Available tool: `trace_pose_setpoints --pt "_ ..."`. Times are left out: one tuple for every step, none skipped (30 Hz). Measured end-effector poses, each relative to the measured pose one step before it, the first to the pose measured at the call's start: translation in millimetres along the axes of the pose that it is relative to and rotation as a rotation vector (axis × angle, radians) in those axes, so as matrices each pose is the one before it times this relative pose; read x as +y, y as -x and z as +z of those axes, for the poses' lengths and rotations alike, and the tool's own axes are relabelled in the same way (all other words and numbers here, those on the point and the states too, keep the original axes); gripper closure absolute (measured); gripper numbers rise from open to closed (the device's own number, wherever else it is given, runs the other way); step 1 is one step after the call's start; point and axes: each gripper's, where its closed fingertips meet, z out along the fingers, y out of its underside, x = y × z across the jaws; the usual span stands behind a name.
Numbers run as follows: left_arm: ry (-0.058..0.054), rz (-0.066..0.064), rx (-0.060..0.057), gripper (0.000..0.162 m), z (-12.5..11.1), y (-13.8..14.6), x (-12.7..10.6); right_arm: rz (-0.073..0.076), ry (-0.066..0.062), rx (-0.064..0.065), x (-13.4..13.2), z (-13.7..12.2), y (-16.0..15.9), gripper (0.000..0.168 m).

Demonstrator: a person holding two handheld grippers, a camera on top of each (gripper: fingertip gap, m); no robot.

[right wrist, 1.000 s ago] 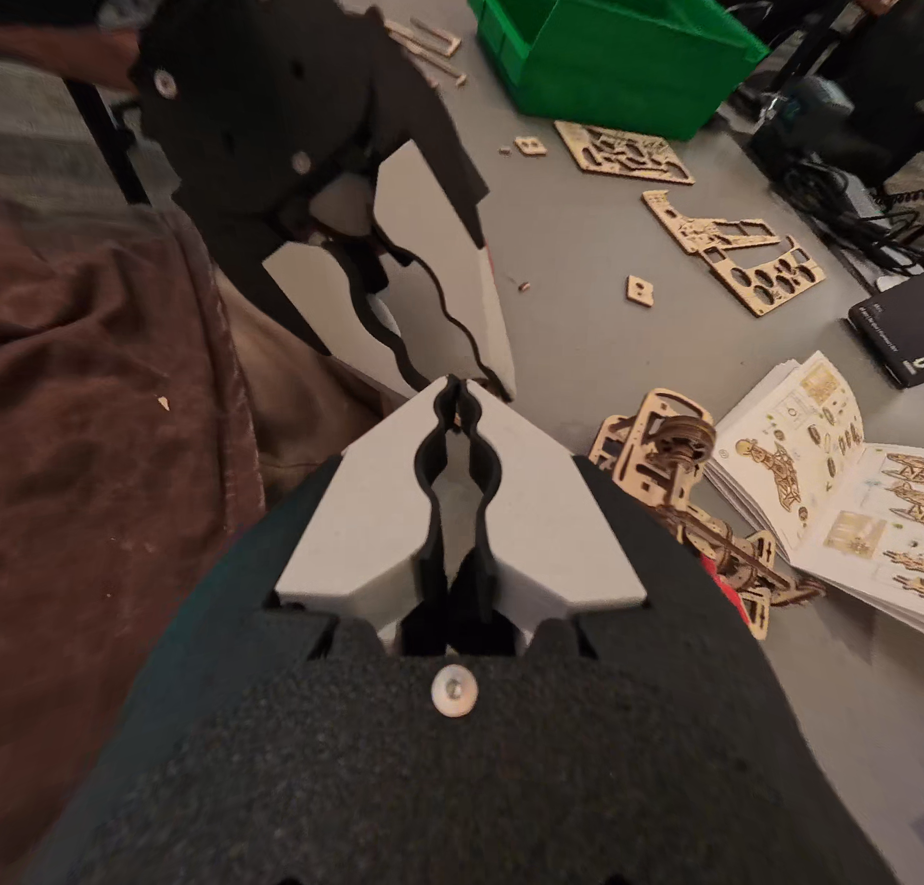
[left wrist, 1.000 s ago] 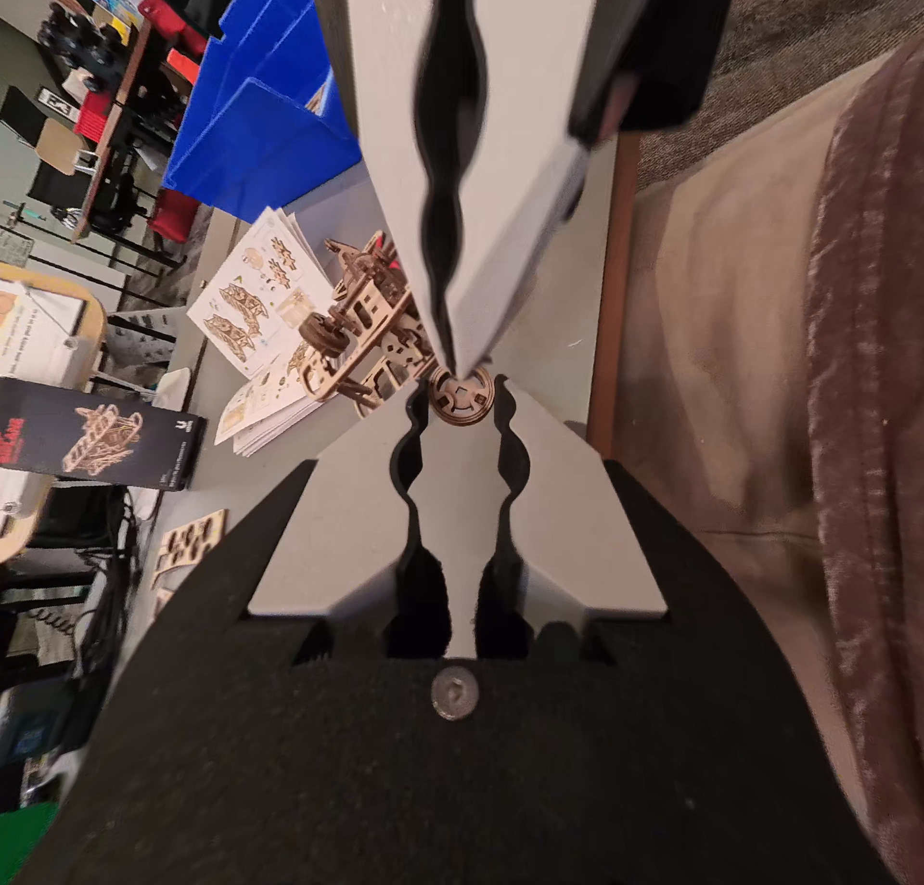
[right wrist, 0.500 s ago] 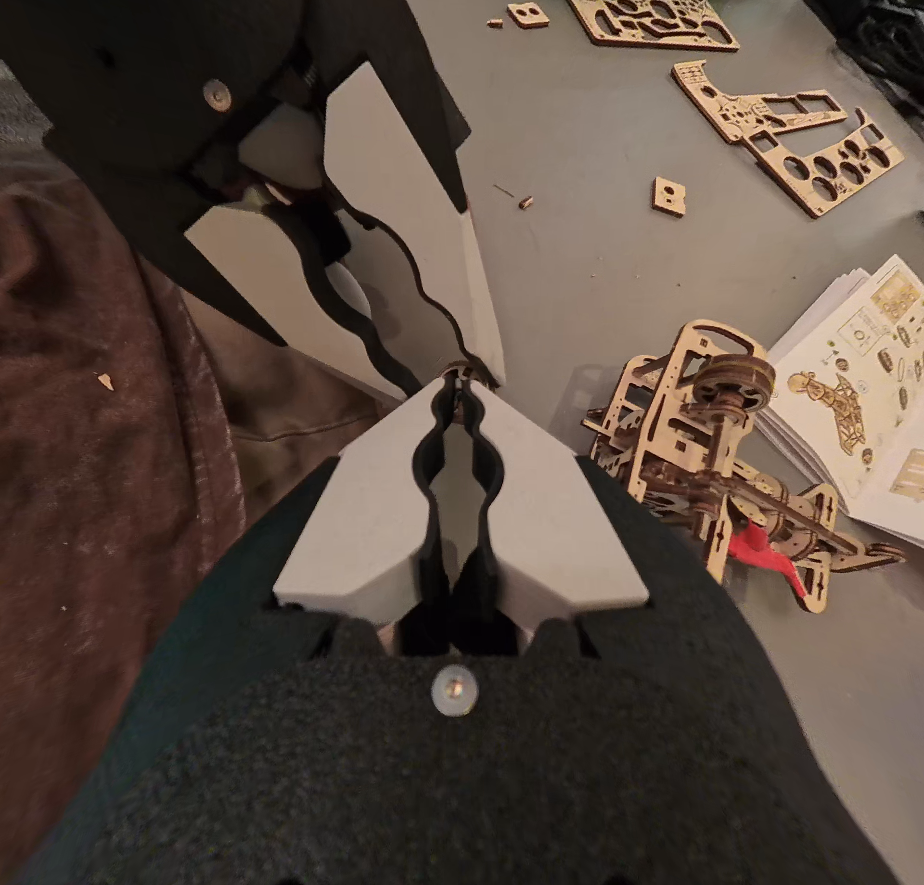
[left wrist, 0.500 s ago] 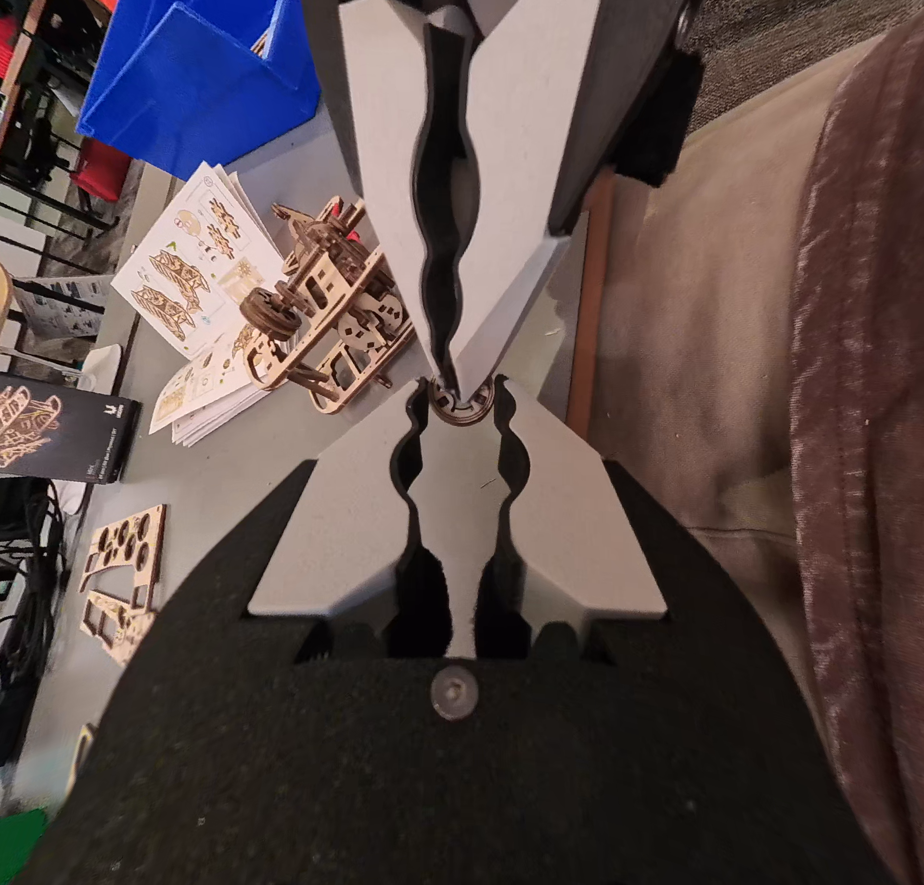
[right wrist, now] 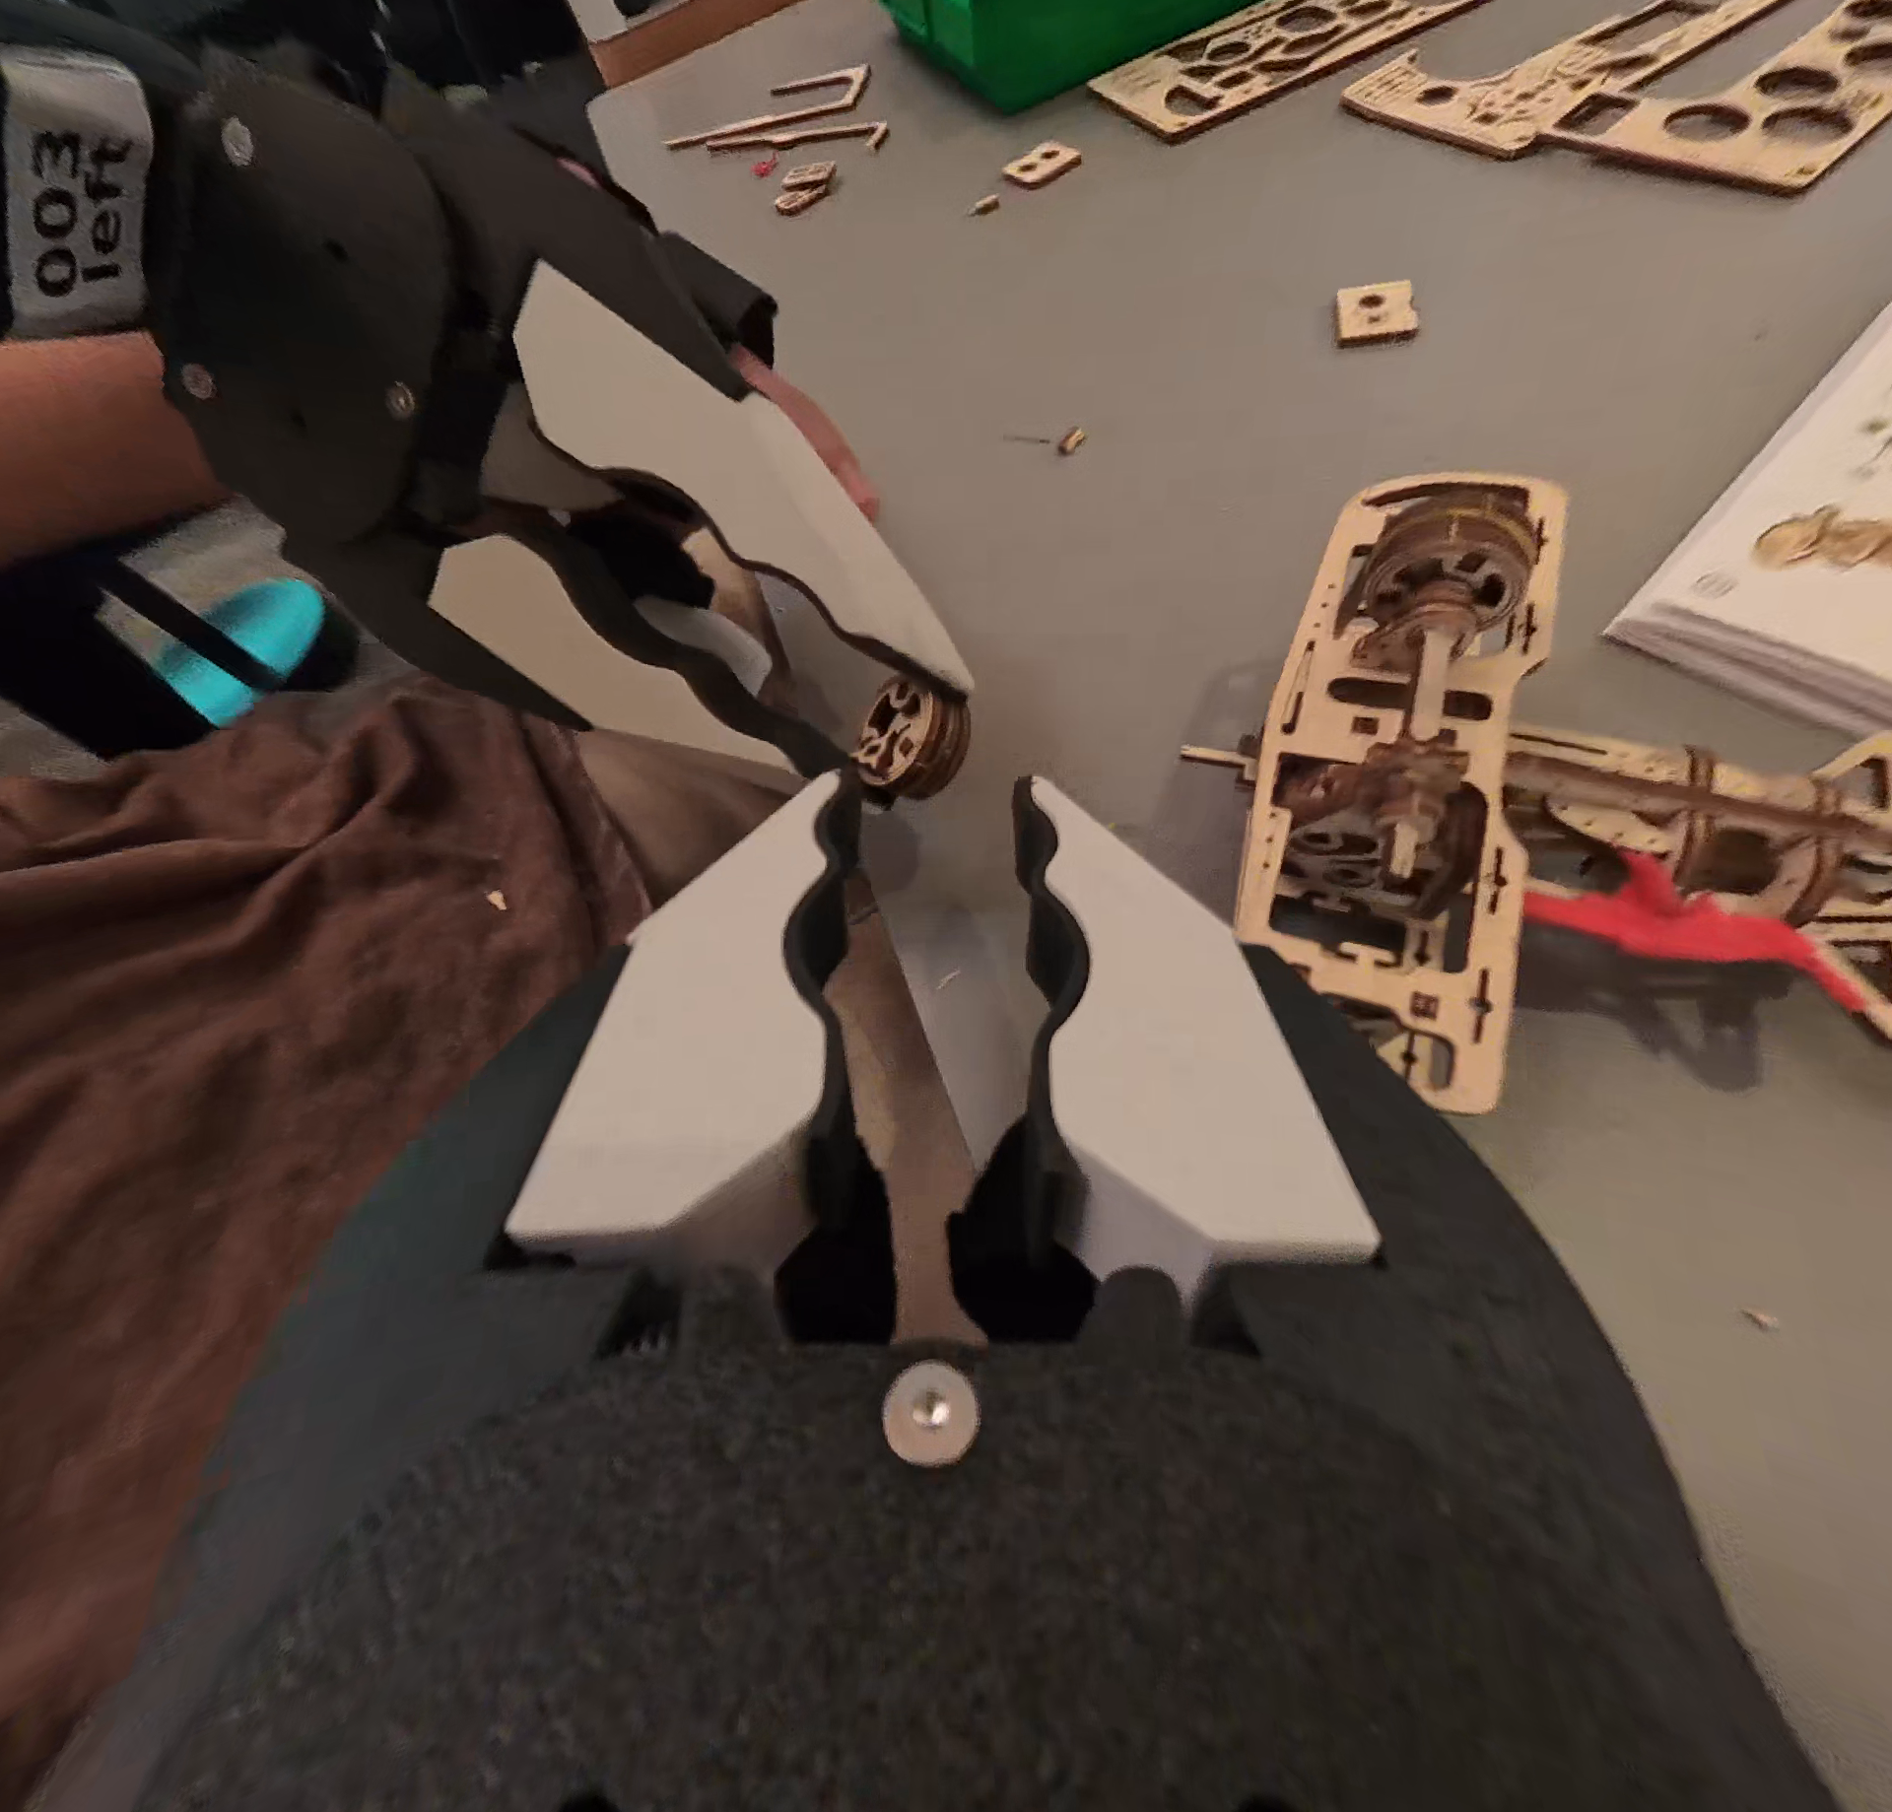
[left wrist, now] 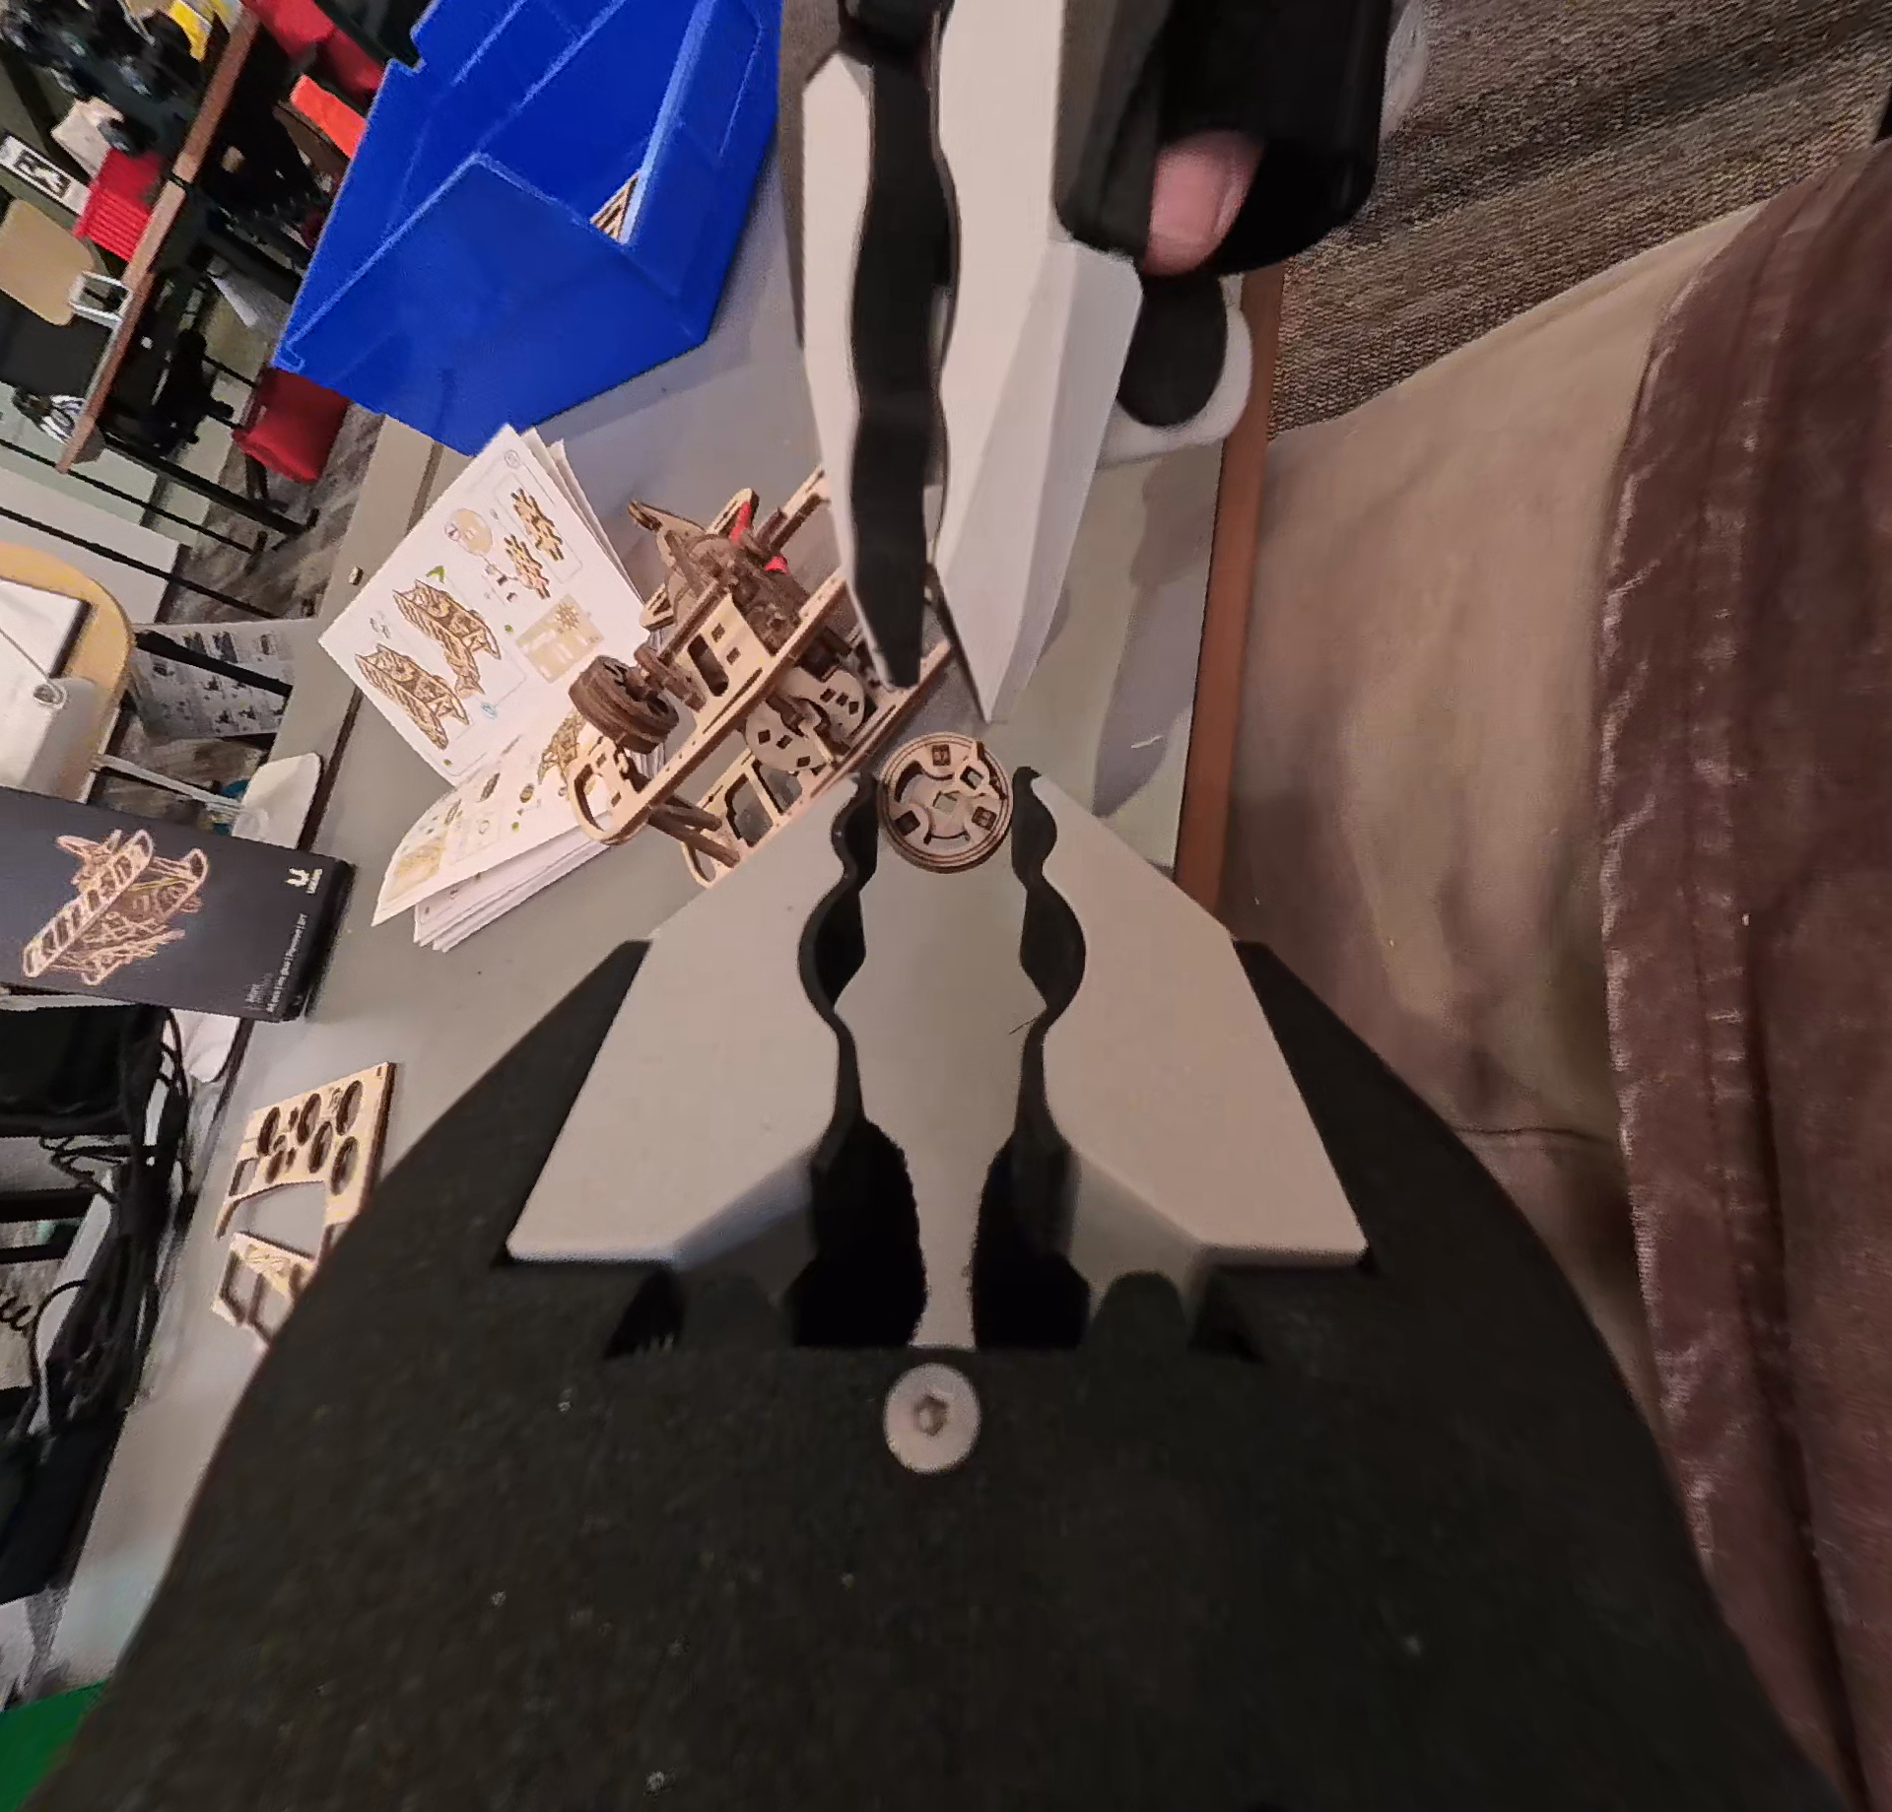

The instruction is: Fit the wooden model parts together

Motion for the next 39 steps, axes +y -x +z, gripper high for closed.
trace_pose_setpoints --pt "-0.0011 0.0046 -0.0014 0.139 -0.37 -0.36 -0.9 0.0267 -0.0158 -0.0195 -1.73 -0.74 1.37 0.138" --pt "-0.0023 0.0039 -0.0024 0.14 -0.28 -0.2 -0.86 0.0226 -0.02 -0.0204 -3.51 -0.65 2.05 0.138" --pt "-0.0004 0.001 0.0007 0.14 -0.18 -0.44 -0.59 0.0204 -0.0192 -0.0175 -3.86 -0.28 2.04 0.138" --pt "-0.0025 -0.0034 0.0007 0.14 -0.22 -0.22 -0.71 0.0139 -0.0071 -0.0108 -2.08 0.21 1.44 0.139" --pt "-0.0045 -0.0055 0.0037 0.14 -0.26 -0.49 -0.89 -0.0013 0.0055 -0.0005 0.28 0.57 0.4 0.141" --pt "-0.0038 -0.0086 0.0049 0.14 -0.29 -0.36 -0.82 -0.0176 0.0092 0.0057 1.41 0.81 0.04 0.141" --pt "-0.0054 -0.0095 0.0034 0.14 -0.44 0.04 -0.94 -0.0231 0.0077 0.005 1.55 0.83 0.51 0.142" --pt "-0.005 -0.0089 0.0037 0.14 -0.39 0.16 -0.71 -0.0169 0.0108 0.0036 1.76 0.71 0.46 0.142" --pt "-0.004 -0.0095 0.0042 0.14 -0.52 0.1 -0.66 -0.0092 0.0132 0.0026 1.87 0.58 0.27 0.142" --pt "-0.004 -0.0077 0.0008 0.14 -0.41 0.58 -0.54 -0.006 0.0098 0.0119 1.49 0.35 -1.48 0.142" --pt "0.0 -0.0052 0.0023 0.14 -0.3 0.21 0.19 -0.0068 0.0059 0.0117 0.93 0.06 -1.68 0.141" --pt "0.0011 -0.0025 0.0015 0.14 -0.03 0.06 0.61 -0.0012 -0.0003 0.004 -0.01 0.19 -0.6 0.141" --pt "-0.0027 -0.0046 0.0 0.14 -0.21 0.25 0.07 0.0017 -0.001 0.0 -0.08 0.2 -0.26 0.141" --pt "0.0013 -0.0053 0.0032 0.14 0.12 -0.09 0.58 0.002 0.001 0.0012 0.16 0.22 -0.26 0.141" --pt "0.0014 -0.0024 0.0021 0.14 0.04 -0.04 0.42 -0.0008 0.0001 0.0016 -0.04 0.36 -0.22 0.141" --pt "0.0009 0.0 -0.0011 0.14 0.01 0.28 0.32 -0.0017 -0.0013 0.0023 -0.18 0.37 -0.35 0.141" --pt "0.0009 0.0 0.0012 0.139 0.18 -0.17 0.08 0.0004 -0.0016 0.0013 -0.37 0.39 -0.15 0.141" --pt "0.0016 -0.0013 0.0012 0.14 0.24 -0.19 0.3 0.002 -0.0014 0.0001 -0.2 0.3 0.04 0.141" --pt "0.0026 -0.0005 -0.0008 0.14 0.3 0.07 0.28 0.0023 0.0006 0.002 0.13 0.34 -0.5 0.141" --pt "0.0023 0.0009 -0.0001 0.139 0.37 -0.08 0.53 0.0014 0.0013 0.0026 0.29 0.24 -0.53 0.141" --pt "0.0017 -0.0013 0.0012 0.14 0.25 -0.19 0.46 0.0004 -0.0001 0.0032 0.06 0.3 -0.43 0.141" --pt "0.0008 -0.0033 0.0009 0.14 0.16 -0.05 0.33 -0.0008 0.0007 0.0014 0.1 0.51 -0.05 0.141" --pt "0.0014 -0.0013 0.001 0.14 0.22 -0.02 0.54 -0.002 0.001 0.0019 0.2 0.45 -0.08 0.141" --pt "0.0022 -0.0018 0.0023 0.14 0.11 -0.19 0.59 -0.0032 0.002 0.0023 0.3 0.53 -0.06 0.141" --pt "0.0014 -0.0048 0.0028 0.14 0.06 -0.11 0.52 -0.0018 0.0023 0.0005 0.45 0.64 0.11 0.141" --pt "-0.0001 -0.0063 0.0037 0.14 0.14 -0.27 0.39 0.0001 0.0025 -0.0007 0.42 0.64 0.21 0.141" --pt "0.0035 -0.0076 0.0033 0.14 0.39 -0.13 0.91 0.0008 0.0034 0.0029 0.56 0.63 -0.48 0.141" --pt "0.0012 -0.0099 0.0032 0.14 0.28 0.15 0.65 0.0008 0.0022 0.0031 0.49 0.51 -0.55 0.141" --pt "-0.0002 -0.0074 0.0032 0.14 0.29 0.19 0.69 0.0019 0.0008 0.0028 0.17 0.4 -0.44 0.141" --pt "0.0013 -0.0036 0.0005 0.139 0.3 0.4 0.65 0.0034 0.0007 0.0037 0.23 0.38 -0.67 0.141" --pt "0.0002 0.0007 -0.0027 0.139 0.22 0.6 0.39 0.0066 -0.001 -0.0012 0.02 0.36 0.09 0.142" --pt "0.0008 0.0027 -0.0045 0.14 0.13 0.68 0.02 0.0098 -0.0024 -0.0048 -0.07 0.23 0.35 0.143" --pt "0.0034 0.0046 -0.006 0.14 0.08 0.7 0.05 0.012 -0.0003 -0.0002 0.08 0.1 -0.57 0.143" --pt "0.0031 0.0062 -0.0091 0.14 0.06 0.95 0.12 0.0128 -0.0011 0.0014 -0.01 -0.24 -0.92 0.143" --pt "0.0014 0.0051 -0.0074 0.14 0.18 0.73 0.08 0.0129 -0.0009 -0.0019 0.08 -0.21 -0.47 0.144" --pt "0.0012 0.0027 -0.0057 0.14 0.28 0.55 0.0 0.0081 -0.0022 -0.0036 -0.07 -0.23 0.12 0.145" --pt "0.0058 0.0023 -0.0072 0.14 0.57 0.89 0.58 -0.0012 0.0 -0.0008 0.03 -0.17 0.2 0.148" --pt "0.0087 -0.0005 -0.0031 0.14 0.62 0.51 1.08 -0.0165 0.0028 0.0037 0.05 -0.2 0.52 0.152" --pt "0.005 -0.0055 0.0015 0.14 0.53 0.14 0.7 -0.0305 0.0069 0.0112 0.38 -0.08 0.16 0.155"
